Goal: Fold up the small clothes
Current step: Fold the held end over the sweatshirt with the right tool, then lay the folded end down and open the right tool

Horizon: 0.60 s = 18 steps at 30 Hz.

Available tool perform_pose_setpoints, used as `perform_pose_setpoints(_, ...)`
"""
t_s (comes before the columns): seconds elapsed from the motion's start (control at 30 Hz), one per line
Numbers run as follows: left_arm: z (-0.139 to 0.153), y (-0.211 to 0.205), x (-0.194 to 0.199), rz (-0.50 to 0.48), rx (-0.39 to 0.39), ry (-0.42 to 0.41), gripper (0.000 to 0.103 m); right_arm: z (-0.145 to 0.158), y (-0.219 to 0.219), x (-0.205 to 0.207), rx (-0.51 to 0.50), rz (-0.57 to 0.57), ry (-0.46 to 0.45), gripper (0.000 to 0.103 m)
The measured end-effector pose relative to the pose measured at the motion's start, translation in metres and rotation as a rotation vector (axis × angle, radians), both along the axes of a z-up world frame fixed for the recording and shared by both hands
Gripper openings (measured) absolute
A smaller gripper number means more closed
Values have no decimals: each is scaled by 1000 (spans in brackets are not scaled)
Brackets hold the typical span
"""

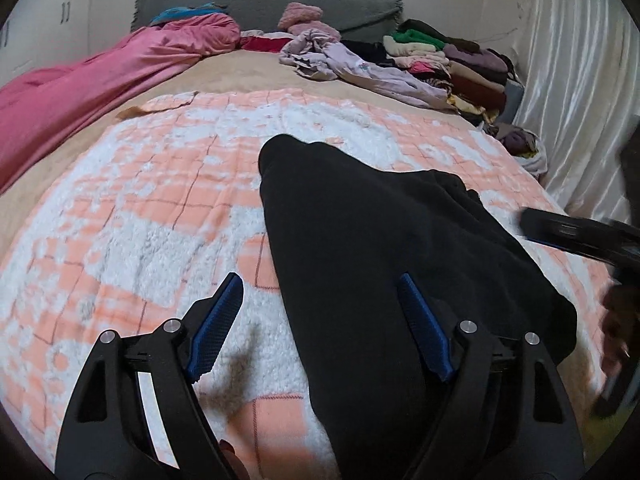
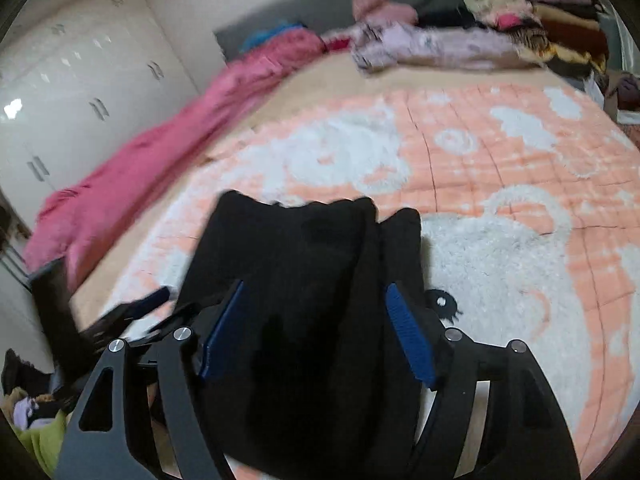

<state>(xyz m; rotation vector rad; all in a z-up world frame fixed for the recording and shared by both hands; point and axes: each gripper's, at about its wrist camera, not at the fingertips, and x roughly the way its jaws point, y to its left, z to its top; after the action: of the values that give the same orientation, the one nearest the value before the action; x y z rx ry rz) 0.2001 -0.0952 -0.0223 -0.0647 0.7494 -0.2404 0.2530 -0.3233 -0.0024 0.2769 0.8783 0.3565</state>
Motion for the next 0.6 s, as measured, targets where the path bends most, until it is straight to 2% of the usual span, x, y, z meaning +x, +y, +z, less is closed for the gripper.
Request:
perform_pose_setpoints(0.1, 0, 0, 3, -26, 11, -13, 71, -15, 3, 21, 14, 10, 76, 70)
perform_pose_setpoints(0.2, -3, 5, 6, -41, -27, 0, 72, -24, 5, 28, 15, 10, 97, 69)
perform_pose_setpoints(0.3, -4, 9, 7, -56, -49, 5, 72, -21, 15, 26, 2, 68, 69, 38)
perform_pose_setpoints(0.33, -5, 9, 7, -61, -54, 7, 72, -20, 18, 25, -5, 76, 60, 32)
perform_pose_setpoints(0.5, -6, 13, 10, -68, -83, 18, 72, -13, 28, 20, -32, 84, -5, 18)
perform_pose_setpoints(0.6, -4, 13, 8, -72, -92, 21, 72, -2, 27, 11, -60, 77, -59, 15)
